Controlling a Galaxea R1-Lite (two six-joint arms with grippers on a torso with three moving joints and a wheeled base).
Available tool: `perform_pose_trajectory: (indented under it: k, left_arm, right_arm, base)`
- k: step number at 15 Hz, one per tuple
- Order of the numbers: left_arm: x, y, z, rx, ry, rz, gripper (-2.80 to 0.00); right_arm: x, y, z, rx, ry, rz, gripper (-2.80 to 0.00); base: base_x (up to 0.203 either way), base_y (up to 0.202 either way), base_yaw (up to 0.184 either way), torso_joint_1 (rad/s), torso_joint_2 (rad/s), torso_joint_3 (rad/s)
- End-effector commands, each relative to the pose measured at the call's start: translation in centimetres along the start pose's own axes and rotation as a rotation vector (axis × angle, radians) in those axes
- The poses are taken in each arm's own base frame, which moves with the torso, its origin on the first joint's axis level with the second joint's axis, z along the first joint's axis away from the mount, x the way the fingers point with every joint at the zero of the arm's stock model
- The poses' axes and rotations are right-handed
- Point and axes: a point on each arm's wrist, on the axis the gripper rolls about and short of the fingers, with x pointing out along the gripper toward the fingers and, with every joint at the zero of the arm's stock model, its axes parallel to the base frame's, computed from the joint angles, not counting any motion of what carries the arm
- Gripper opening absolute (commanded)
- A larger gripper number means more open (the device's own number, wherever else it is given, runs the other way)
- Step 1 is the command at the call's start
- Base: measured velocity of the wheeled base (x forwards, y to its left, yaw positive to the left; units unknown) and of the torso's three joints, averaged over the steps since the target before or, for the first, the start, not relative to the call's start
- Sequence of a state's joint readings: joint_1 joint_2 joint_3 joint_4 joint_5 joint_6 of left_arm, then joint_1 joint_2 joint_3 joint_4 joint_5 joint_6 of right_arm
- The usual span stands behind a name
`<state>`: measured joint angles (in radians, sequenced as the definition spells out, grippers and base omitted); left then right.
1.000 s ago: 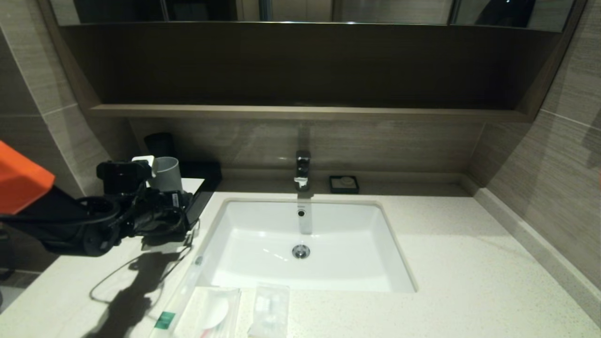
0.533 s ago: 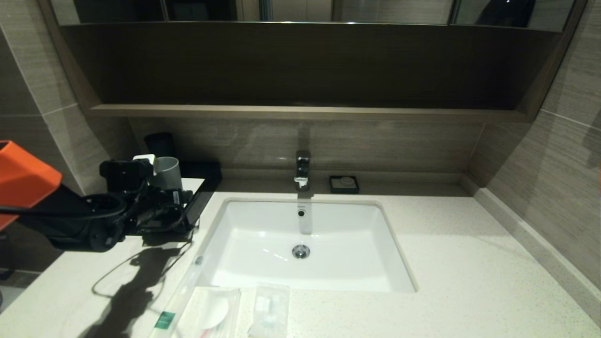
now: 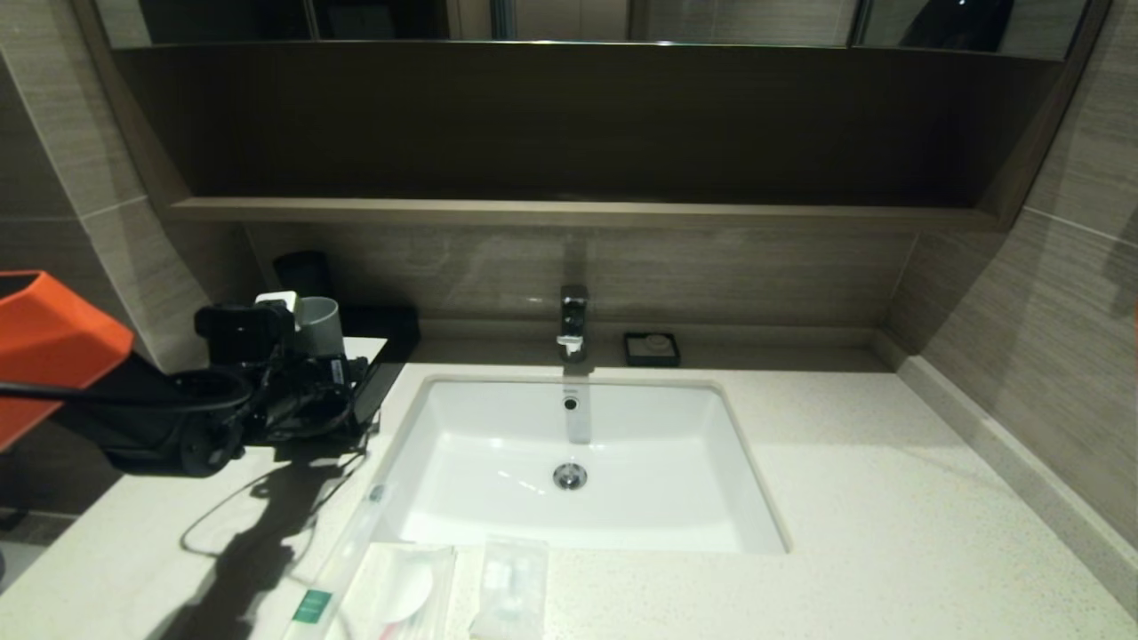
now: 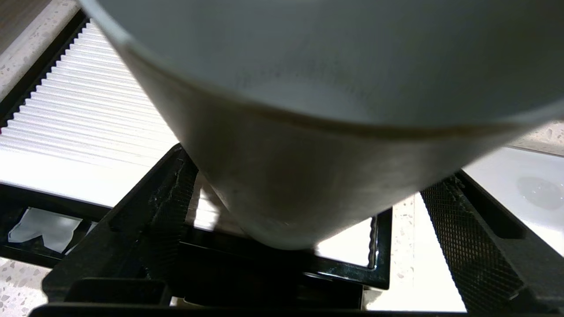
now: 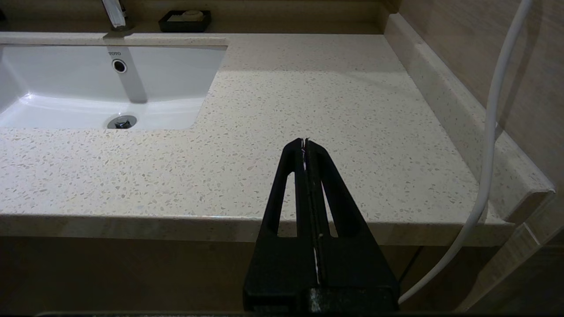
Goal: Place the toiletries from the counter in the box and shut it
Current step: Pick up the cup
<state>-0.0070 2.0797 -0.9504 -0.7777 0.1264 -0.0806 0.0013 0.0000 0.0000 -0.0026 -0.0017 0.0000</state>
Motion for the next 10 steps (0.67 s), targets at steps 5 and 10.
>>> perform_pose_trajectory:
  k: [5,10]
  left_arm:
    - [0.58,-0.08,-0.25,-0.004,-0.025,-0.002,-2.80]
    - [0.72,0.07,-0.04,-0.009,-0.058,0.001,-2.80]
  right_arm:
    - [-0.01,0.00,-0.04,0.000,-0.002,0.000,-2.80]
    - [-0.01,0.00,-0.04,0.000,-0.001,0.000,-2.80]
  base:
    - [0.000,0.000,0.000,0.000,0.00,0.000]
    - [0.000,0.000,0.000,0.000,0.00,0.000]
